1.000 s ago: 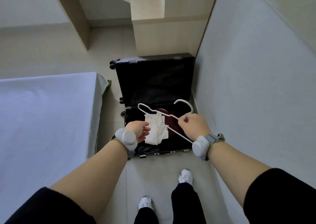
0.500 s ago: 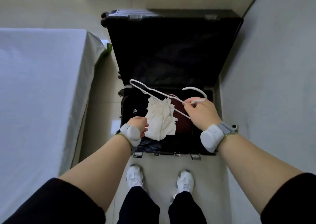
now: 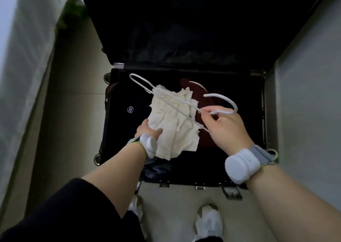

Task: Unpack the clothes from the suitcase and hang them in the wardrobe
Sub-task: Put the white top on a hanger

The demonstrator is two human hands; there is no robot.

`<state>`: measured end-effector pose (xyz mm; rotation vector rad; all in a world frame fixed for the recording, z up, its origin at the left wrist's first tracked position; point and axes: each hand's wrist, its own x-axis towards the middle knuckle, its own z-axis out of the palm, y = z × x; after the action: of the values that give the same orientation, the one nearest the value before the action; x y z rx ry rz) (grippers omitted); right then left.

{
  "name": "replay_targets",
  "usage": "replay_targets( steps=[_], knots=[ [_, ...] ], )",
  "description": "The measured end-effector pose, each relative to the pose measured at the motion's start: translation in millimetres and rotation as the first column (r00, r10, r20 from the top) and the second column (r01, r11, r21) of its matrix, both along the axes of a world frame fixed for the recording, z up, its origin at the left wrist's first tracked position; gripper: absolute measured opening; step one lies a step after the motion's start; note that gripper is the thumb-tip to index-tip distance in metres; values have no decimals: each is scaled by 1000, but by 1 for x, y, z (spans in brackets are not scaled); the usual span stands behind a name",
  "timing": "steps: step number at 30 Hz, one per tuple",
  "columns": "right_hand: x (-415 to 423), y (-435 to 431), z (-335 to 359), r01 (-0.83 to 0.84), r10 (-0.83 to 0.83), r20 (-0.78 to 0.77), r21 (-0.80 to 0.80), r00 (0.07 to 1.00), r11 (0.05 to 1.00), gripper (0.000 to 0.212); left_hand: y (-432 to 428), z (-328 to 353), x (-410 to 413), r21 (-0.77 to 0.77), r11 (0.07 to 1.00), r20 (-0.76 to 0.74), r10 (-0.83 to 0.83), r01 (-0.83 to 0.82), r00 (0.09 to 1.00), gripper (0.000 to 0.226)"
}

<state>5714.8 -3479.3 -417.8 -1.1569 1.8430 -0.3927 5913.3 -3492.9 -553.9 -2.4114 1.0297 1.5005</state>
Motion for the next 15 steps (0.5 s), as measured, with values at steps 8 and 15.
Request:
replay_targets(
  steps=[8,15],
  knots=[
    [-15,-5,-41,36,-36,60,1,998,999,18,-1,-72,-19,91,996,36,-1,-3,999,87],
    [-13,-5,6,44,-48,51,66,998,997,18,2,20,-32,-136,979,-234,119,-154,965,21]
  ],
)
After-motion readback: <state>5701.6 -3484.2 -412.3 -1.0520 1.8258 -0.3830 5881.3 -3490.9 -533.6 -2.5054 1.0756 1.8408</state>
